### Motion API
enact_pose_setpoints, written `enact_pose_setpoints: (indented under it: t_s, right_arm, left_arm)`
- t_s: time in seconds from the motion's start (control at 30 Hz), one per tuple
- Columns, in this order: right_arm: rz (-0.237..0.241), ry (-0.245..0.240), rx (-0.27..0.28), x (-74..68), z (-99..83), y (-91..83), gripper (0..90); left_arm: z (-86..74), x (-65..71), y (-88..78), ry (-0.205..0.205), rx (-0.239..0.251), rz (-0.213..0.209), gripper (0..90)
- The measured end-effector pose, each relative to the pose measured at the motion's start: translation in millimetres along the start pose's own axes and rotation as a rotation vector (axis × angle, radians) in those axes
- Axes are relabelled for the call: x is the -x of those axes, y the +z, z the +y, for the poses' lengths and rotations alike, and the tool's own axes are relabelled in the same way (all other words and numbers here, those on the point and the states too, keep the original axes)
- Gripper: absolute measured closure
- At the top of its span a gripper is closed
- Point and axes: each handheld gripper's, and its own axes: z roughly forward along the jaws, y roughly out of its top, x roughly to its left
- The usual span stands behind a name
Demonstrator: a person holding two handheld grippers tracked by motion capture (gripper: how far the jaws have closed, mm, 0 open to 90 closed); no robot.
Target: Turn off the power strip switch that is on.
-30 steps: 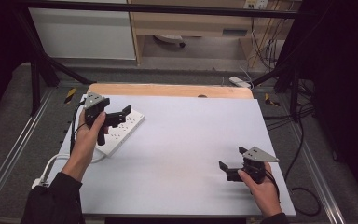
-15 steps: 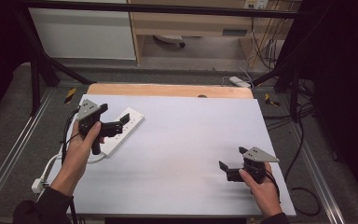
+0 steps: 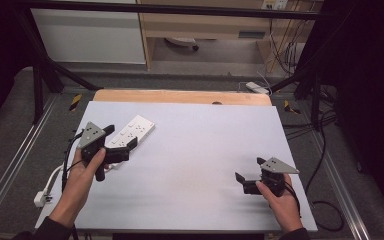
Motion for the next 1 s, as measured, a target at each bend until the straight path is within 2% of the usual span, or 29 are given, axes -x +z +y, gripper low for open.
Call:
enact_pose_setpoints:
  t_s: [0.4,0.63,1.0]
  right_arm:
    - [-0.001,0.001,-0.001,0.5,-0.1,0.2,2.2]
    - [-0.003,0.000,-0.002,0.8,-0.3,0.2,2.2]
    - [-0.005,0.000,-0.001,1.8,-0.5,0.3,2.2]
  left_arm:
    - [-26.4,14.6,-12.2,0.005,-0.022,-0.029,6.4]
    - [-43.4,21.4,-10.9,-0.007,-0.041,-0.049,6.6]
    - [-56.1,29.7,-5.3,0.012,-0.075,-0.066,6.8]
